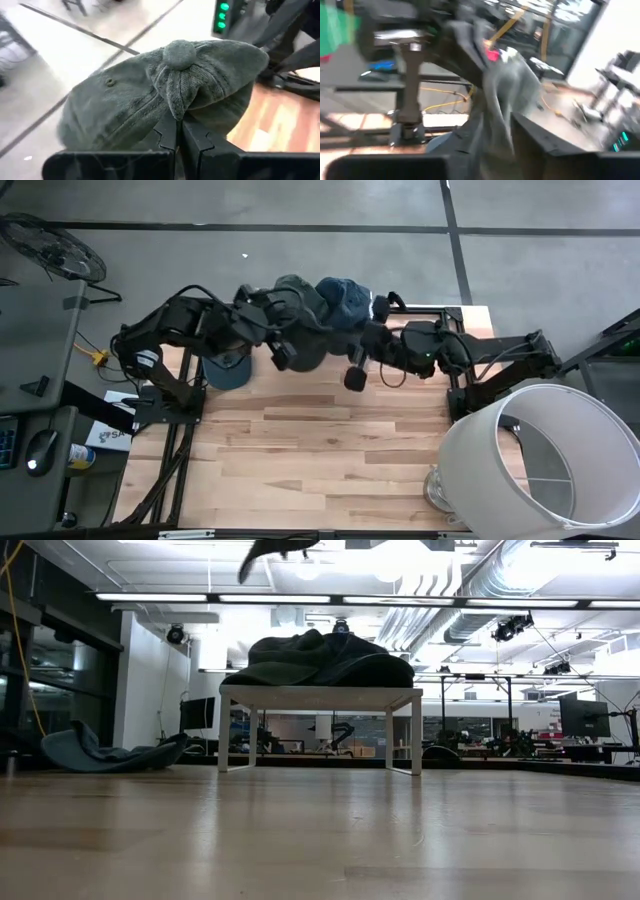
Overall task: Pick & Place hat
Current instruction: Put the gray cap on the shelf, then put the blue cap on the shelf
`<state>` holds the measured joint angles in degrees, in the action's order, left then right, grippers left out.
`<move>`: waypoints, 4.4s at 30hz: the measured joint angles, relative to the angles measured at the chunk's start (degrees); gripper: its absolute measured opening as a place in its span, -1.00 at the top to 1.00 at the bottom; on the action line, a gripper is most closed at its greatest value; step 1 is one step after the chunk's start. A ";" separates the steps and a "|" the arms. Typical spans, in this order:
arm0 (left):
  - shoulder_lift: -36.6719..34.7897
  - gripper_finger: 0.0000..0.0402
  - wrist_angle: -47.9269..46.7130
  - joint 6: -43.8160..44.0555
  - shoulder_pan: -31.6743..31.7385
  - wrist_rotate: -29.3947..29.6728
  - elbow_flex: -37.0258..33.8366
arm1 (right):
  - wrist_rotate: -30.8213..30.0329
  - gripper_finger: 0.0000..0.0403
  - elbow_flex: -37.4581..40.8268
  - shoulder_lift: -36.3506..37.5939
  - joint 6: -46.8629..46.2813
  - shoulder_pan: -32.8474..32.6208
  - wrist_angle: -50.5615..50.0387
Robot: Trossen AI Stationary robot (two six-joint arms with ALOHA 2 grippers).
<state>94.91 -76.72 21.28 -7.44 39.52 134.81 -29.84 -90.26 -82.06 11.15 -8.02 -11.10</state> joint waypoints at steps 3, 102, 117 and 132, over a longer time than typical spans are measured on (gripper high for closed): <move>-1.16 1.00 -1.47 -0.02 0.14 2.89 0.08 | -2.98 0.33 0.00 0.00 -4.79 0.70 -0.66; 15.88 0.28 -1.22 -24.00 46.80 -50.37 0.22 | -16.61 -0.13 0.00 -1.18 -28.76 8.41 -15.66; 8.63 0.07 -0.09 -23.85 46.80 -40.74 0.19 | -16.14 -0.14 0.00 -1.16 -28.70 8.42 -15.64; -1.31 0.07 -6.78 -24.60 46.82 -32.46 0.17 | -14.16 -0.14 0.00 -1.11 -29.11 8.43 -14.85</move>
<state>93.60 -83.51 -3.32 39.38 7.06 134.98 -44.00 -90.26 -83.18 -17.96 0.40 -25.96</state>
